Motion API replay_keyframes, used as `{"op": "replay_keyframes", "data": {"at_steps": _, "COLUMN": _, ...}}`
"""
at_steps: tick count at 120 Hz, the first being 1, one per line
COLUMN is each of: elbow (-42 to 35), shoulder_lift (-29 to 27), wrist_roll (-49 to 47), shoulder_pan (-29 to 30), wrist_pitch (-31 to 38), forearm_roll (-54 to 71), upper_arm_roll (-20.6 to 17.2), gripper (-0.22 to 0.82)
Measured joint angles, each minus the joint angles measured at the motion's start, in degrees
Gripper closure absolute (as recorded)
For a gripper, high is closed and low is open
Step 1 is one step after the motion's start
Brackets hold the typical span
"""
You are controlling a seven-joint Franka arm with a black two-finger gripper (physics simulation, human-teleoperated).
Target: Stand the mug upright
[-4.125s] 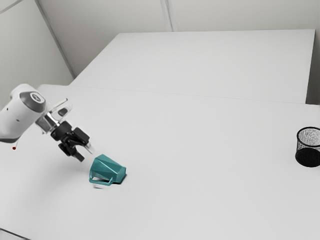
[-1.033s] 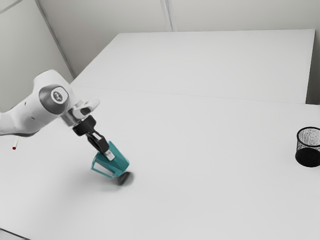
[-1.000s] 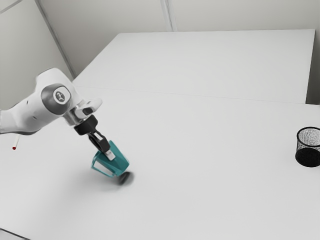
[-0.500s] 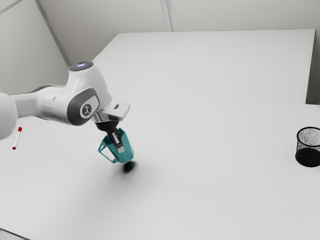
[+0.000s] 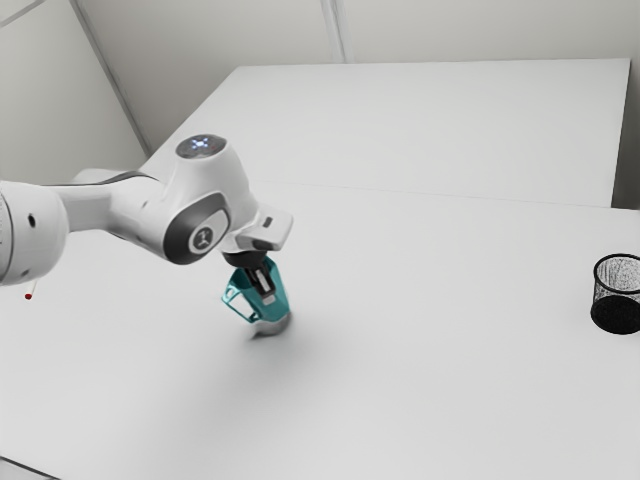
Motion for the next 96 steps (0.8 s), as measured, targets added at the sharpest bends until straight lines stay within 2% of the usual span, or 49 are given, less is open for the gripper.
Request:
{"op": "replay_keyframes", "data": {"at_steps": 33, "elbow": 3.37, "shoulder_lift": 4.72, "wrist_roll": -4.73, "shoulder_pan": -2.1, "wrist_pitch": 1.04, "forearm_roll": 5.31, "upper_arm_roll": 0.08, "gripper": 0.78}}
{"op": "replay_keyframes", "data": {"at_steps": 96, "elbow": 5.24, "shoulder_lift": 8.05, "wrist_roll": -11.21, "shoulder_pan": -3.85, "wrist_pitch": 1.34, "forearm_roll": 7.24, "upper_arm_roll": 0.1, "gripper": 0.78}}
